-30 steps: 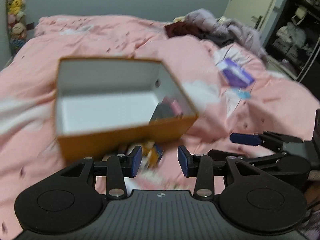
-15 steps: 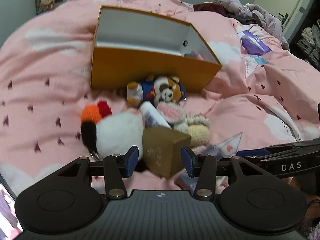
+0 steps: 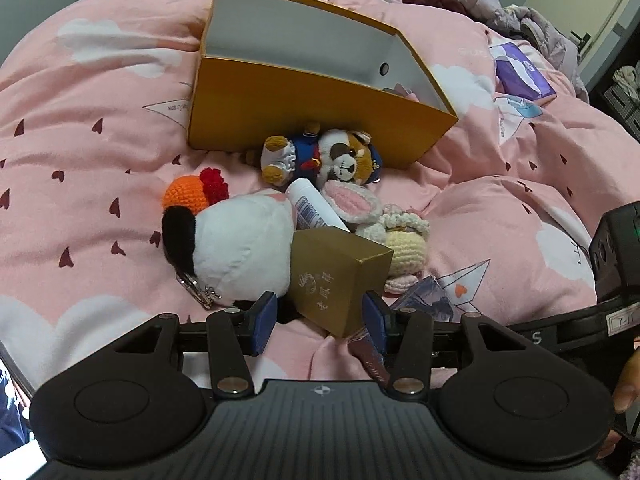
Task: Organize objects
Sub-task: 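Grasp the blue photo-card box with right while left grasps the gold box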
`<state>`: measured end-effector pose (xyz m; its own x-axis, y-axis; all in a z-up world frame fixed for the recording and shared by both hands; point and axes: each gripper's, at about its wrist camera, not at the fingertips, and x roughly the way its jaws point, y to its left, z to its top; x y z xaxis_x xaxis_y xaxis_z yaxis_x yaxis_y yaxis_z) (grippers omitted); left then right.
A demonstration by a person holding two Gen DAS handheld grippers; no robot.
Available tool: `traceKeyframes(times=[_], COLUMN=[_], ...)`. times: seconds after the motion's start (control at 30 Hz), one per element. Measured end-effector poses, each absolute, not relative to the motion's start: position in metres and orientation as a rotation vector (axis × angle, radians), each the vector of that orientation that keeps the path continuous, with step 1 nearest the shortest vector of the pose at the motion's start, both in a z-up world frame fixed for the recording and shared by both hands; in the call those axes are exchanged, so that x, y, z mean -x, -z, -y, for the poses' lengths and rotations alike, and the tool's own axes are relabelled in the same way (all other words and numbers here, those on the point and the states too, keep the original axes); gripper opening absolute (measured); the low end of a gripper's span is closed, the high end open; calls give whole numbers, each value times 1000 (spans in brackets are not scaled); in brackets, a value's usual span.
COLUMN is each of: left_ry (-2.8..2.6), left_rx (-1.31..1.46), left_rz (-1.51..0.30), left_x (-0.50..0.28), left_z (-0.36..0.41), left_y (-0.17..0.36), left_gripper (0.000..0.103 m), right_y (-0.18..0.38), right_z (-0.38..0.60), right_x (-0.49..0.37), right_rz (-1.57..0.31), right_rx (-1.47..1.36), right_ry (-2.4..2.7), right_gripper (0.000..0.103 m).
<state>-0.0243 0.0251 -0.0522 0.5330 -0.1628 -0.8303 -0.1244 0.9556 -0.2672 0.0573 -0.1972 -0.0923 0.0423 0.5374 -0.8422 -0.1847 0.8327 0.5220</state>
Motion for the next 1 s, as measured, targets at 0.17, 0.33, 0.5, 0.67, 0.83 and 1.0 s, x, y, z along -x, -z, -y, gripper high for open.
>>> traceKeyframes(times=[0.17,0.33,0.5,0.67,0.83,1.0], left_ry=[14,24,59,60,53,23], left_rx=[325,324,327,364,421,471], left_rz=[-1008,-1002,-992,-1004,-1009,-1024], left_x=[26,22,18,16,9,3], left_z=[-29,-28,-26,-26,-28,-33], left_y=[53,52,49,51,53,57], left_gripper=[55,55,55,59,63,64], right_y=[76,52,47,58,37,13], right_z=[202,196,180,169,163,163], right_x=[-54,-49,-46,-46,-36,-32], right_rz=[-1374,-1243,-1182,-1220,-1106,-919], right_rx=[-262,-188,-111,-52,60,239], right_ry=[-557,-620,-666,-669,-714,-654], right_gripper=[45,39,41,41,29,25])
